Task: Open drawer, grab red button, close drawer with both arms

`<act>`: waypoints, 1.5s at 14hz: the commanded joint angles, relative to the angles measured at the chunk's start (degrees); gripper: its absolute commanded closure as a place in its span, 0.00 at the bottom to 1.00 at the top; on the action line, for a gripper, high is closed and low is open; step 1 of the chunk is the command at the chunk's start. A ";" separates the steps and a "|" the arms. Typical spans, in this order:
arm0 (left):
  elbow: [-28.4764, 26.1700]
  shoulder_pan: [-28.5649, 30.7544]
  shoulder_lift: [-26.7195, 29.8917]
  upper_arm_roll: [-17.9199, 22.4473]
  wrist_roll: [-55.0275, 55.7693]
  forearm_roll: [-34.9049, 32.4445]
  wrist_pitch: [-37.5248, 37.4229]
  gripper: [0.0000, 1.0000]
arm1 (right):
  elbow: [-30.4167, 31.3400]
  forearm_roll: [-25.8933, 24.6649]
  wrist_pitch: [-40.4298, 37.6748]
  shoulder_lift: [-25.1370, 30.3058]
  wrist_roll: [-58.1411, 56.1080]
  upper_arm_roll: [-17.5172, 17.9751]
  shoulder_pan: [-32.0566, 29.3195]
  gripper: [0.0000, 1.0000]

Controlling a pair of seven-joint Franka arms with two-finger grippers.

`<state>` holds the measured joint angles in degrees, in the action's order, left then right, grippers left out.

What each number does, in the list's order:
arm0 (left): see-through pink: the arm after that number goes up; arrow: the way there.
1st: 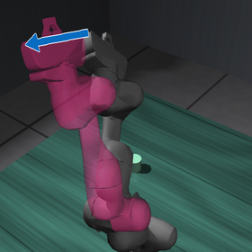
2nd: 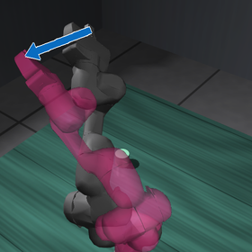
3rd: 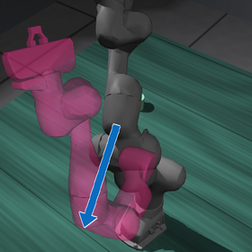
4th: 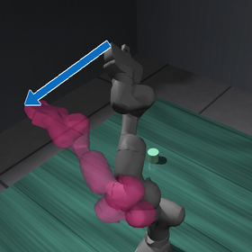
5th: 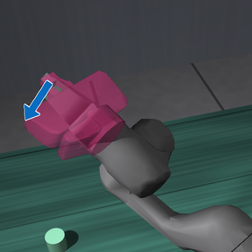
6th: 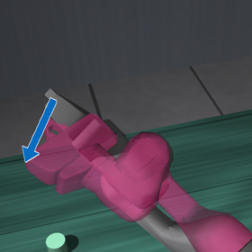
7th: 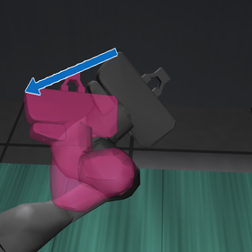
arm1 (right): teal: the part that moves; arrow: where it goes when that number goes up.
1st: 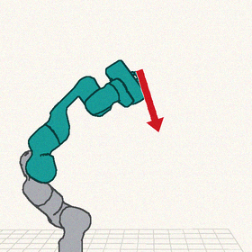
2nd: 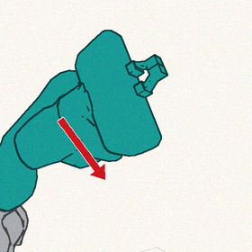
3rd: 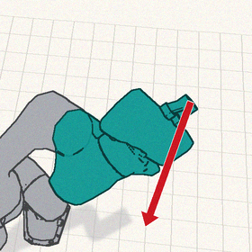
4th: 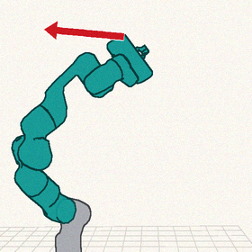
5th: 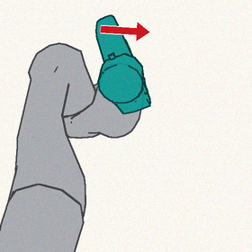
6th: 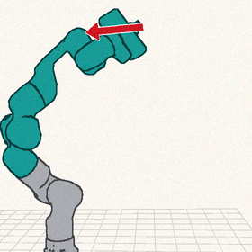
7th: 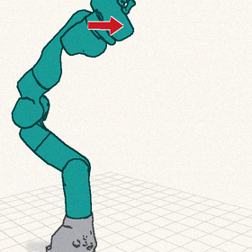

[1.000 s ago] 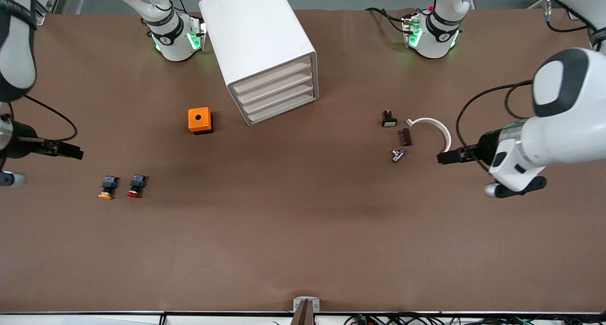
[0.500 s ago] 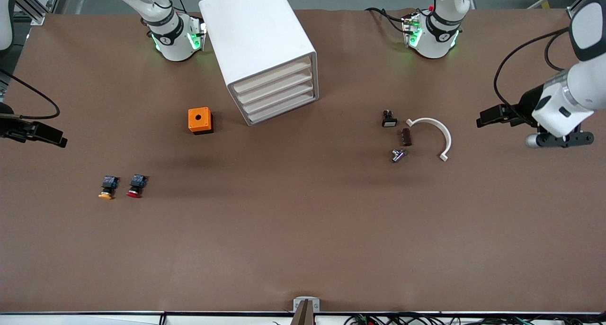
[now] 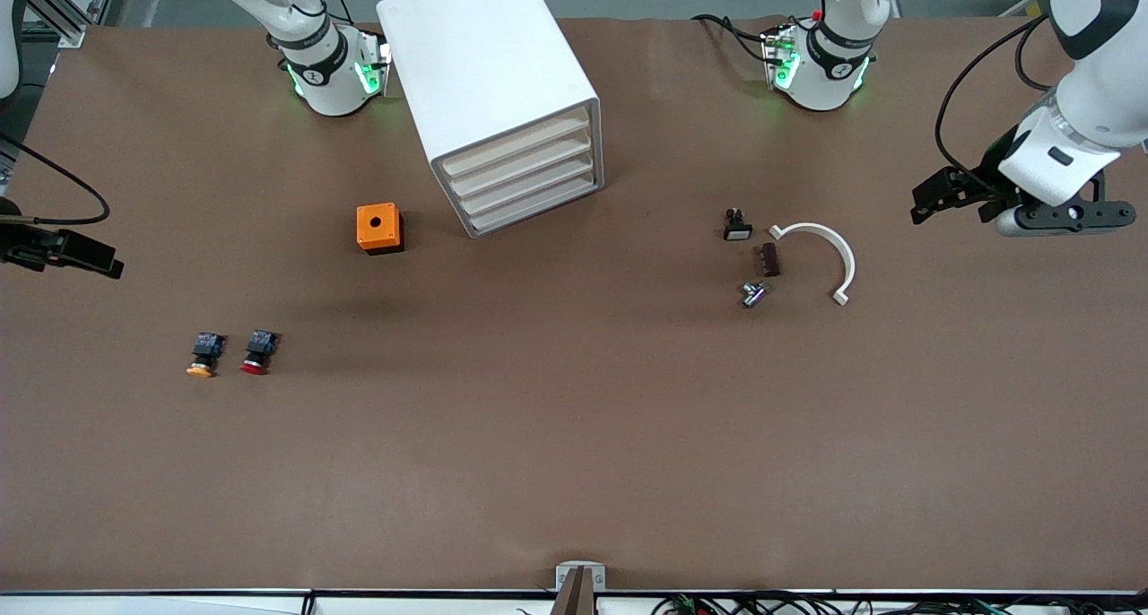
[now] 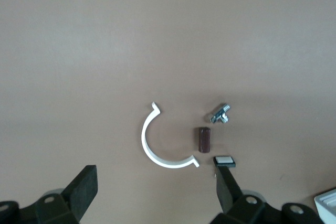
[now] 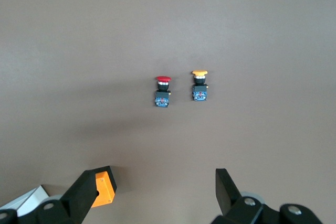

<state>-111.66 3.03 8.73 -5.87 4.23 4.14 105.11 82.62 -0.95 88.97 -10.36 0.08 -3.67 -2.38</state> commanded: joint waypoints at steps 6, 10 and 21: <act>17.33 0.75 -4.94 0.07 -0.45 -1.23 -12.64 0.00 | -1.14 -0.01 -2.75 -0.19 -0.96 0.59 -1.31 0.00; 23.84 0.66 -9.25 0.07 -0.37 -1.67 -14.14 0.00 | -1.14 0.60 -2.84 -0.19 -1.05 0.59 -1.92 0.00; 24.29 0.49 -9.96 -0.11 -0.54 -1.94 -19.59 0.00 | -1.06 0.69 -2.84 -0.10 -1.05 0.59 -1.75 0.00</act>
<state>-89.11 3.31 -0.60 -5.53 4.23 3.47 86.87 82.60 -0.90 87.03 -10.36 -0.29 -3.76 -3.25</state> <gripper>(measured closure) 0.000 0.000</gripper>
